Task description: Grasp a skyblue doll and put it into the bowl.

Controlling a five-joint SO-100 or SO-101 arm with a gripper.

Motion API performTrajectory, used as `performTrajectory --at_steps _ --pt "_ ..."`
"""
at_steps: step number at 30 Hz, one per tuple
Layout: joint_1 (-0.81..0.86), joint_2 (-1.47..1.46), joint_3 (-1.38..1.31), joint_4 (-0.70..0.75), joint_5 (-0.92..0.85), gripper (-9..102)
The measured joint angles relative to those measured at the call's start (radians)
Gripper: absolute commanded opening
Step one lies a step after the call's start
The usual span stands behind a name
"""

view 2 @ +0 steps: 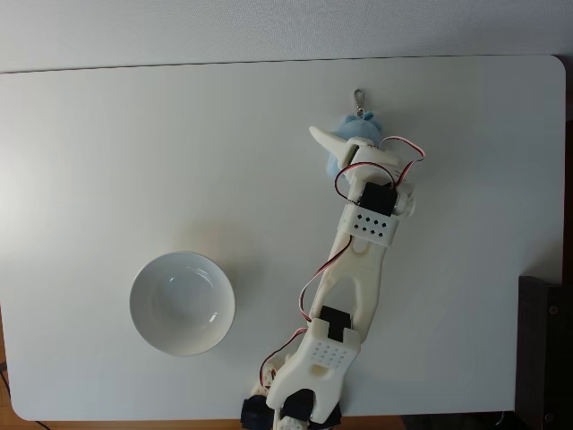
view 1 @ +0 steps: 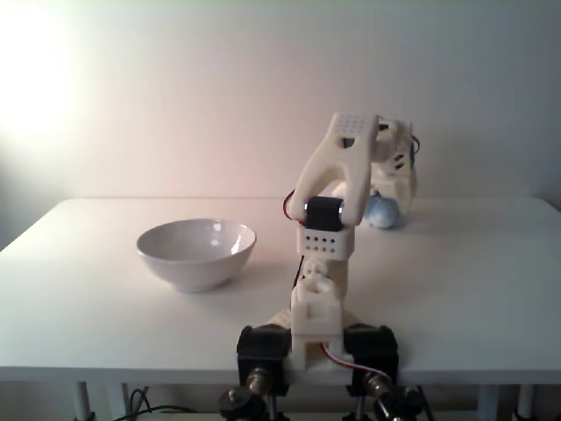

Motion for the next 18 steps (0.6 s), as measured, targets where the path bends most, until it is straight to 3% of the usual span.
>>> performTrajectory --at_steps 18 --pt "-0.017 -0.031 -0.023 0.000 -0.005 7"
